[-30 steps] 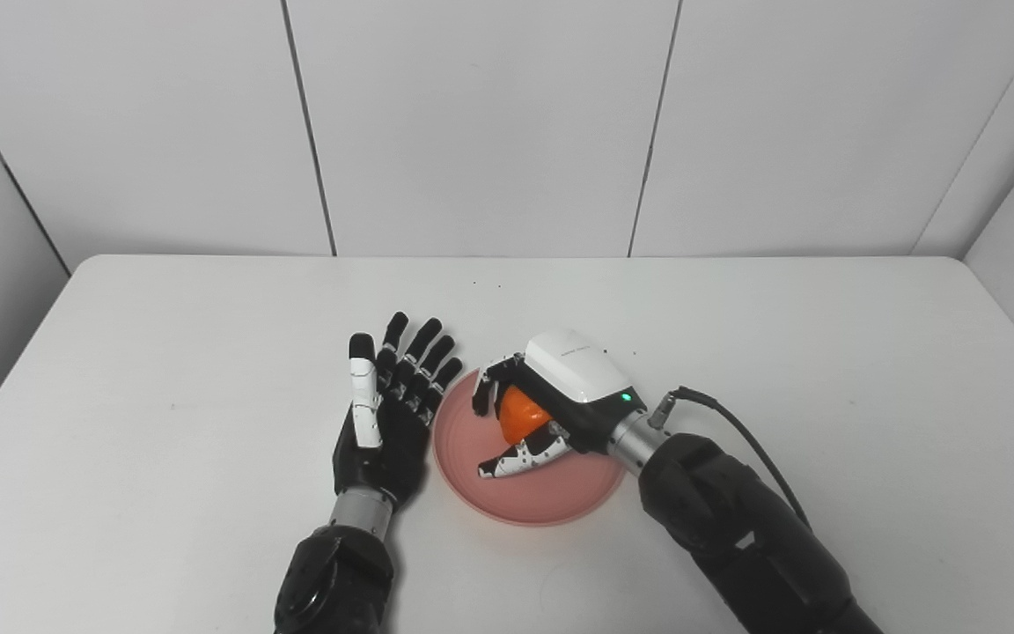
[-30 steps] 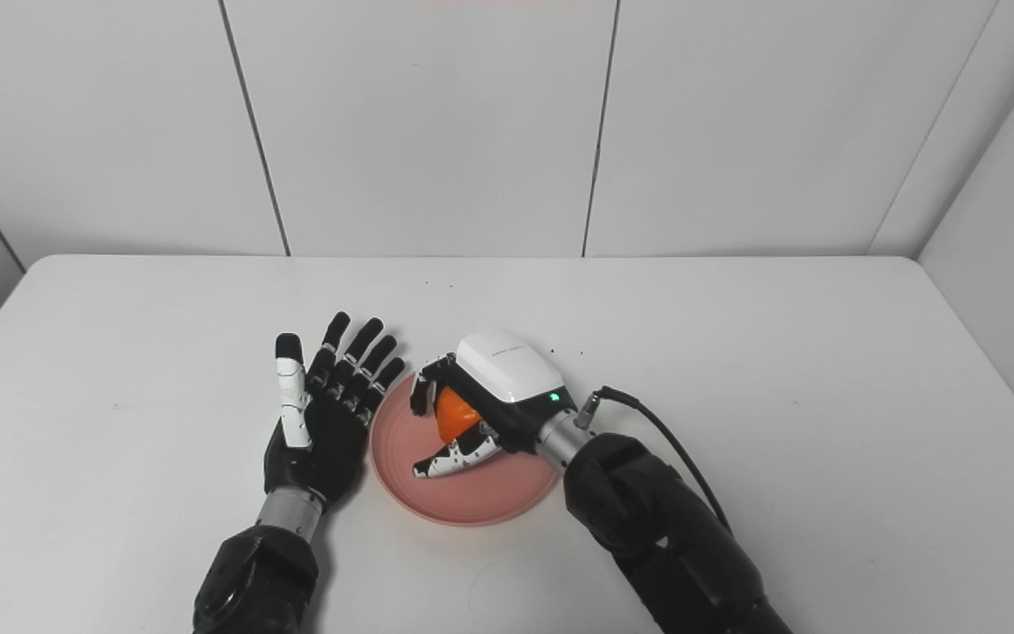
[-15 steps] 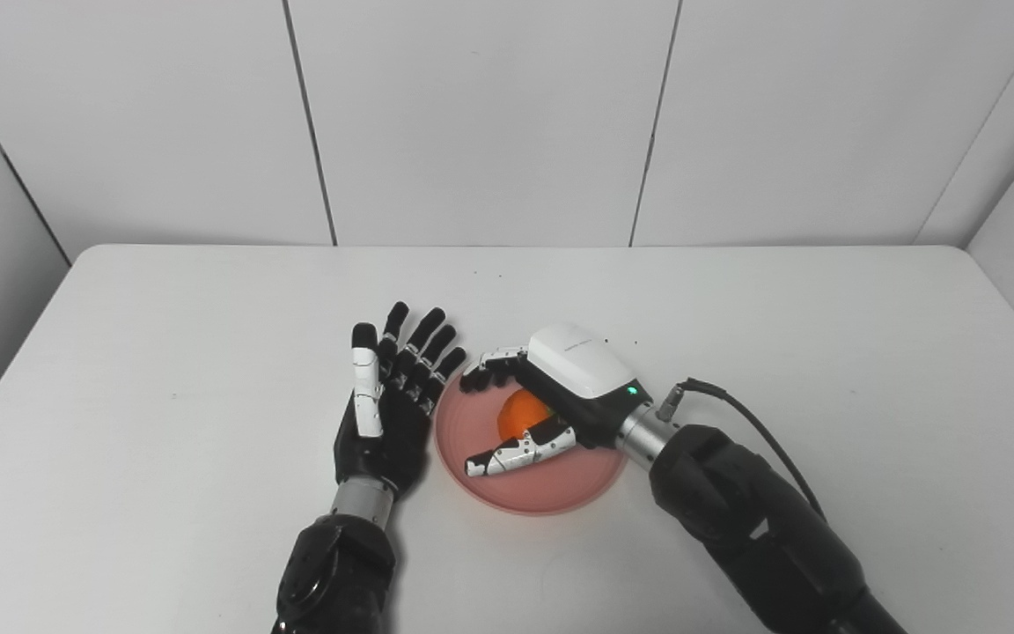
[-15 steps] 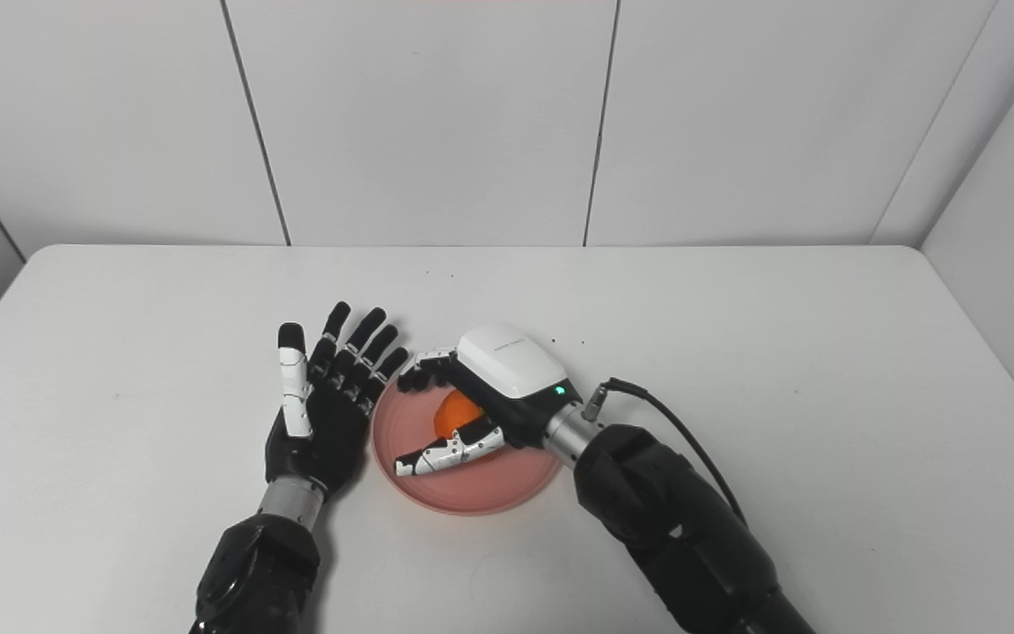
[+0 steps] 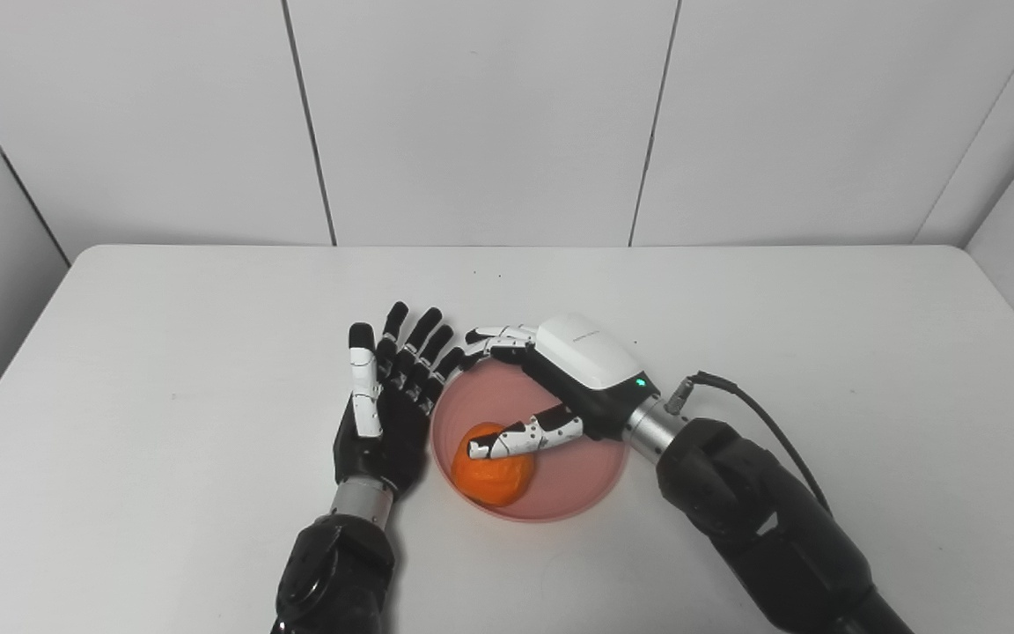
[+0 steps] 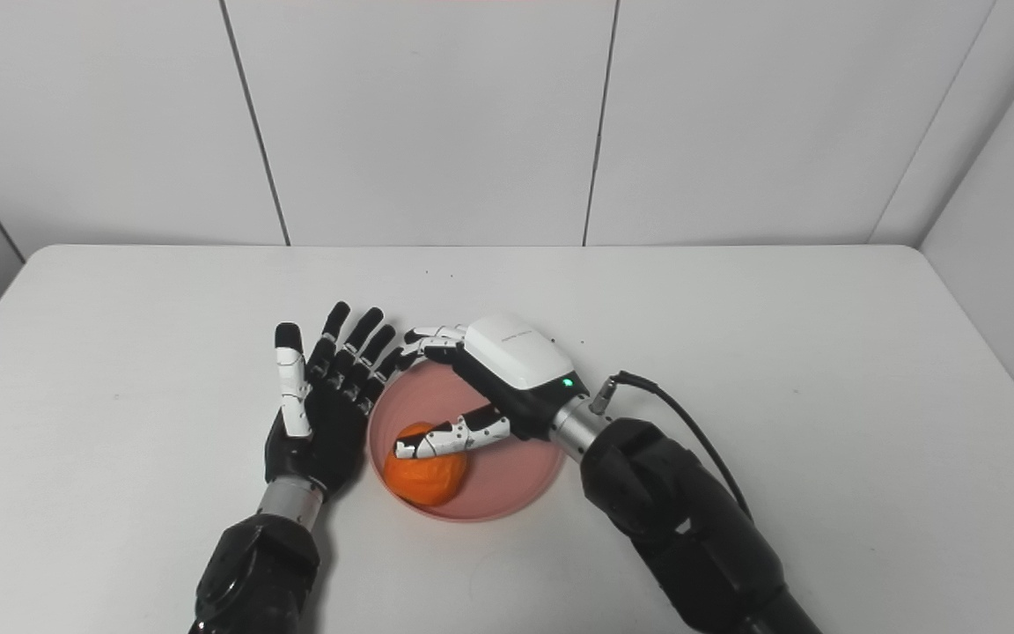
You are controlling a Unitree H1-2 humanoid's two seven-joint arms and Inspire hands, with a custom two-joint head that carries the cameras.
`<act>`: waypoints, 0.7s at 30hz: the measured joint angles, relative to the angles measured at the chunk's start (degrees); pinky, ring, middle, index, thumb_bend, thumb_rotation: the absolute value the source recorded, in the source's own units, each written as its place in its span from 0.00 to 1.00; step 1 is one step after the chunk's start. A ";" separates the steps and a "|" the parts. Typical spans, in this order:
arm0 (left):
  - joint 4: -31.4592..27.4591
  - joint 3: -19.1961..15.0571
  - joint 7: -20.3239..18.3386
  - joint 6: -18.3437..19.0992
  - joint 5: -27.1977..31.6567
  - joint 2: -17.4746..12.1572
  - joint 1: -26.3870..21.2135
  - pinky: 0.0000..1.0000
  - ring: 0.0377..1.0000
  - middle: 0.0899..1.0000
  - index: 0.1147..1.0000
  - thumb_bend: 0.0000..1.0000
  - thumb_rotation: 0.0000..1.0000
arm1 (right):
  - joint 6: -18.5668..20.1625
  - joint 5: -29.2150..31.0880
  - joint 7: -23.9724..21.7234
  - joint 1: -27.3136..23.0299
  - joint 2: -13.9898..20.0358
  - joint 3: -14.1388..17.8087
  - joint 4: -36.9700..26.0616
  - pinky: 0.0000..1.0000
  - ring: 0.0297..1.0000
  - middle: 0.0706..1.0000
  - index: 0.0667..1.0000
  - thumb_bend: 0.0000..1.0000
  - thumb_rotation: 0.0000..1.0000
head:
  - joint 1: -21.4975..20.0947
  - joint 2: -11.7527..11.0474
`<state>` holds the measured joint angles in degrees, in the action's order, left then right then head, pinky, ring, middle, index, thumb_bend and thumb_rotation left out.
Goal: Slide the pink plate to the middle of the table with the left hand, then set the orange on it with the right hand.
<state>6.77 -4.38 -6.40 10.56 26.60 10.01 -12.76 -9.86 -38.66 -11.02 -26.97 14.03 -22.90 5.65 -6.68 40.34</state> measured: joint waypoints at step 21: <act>-0.04 -0.39 0.05 0.00 0.00 0.00 -0.05 0.96 0.90 0.88 1.00 0.86 0.78 | 0.03 12.62 0.89 -1.11 -1.54 9.97 -3.80 0.78 0.83 0.81 0.74 0.84 0.95 | -0.09 0.00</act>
<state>6.73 -4.76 -6.35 10.57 26.60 10.01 -12.82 -9.83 -26.05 -10.14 -28.09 12.49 -12.93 1.85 -6.77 40.34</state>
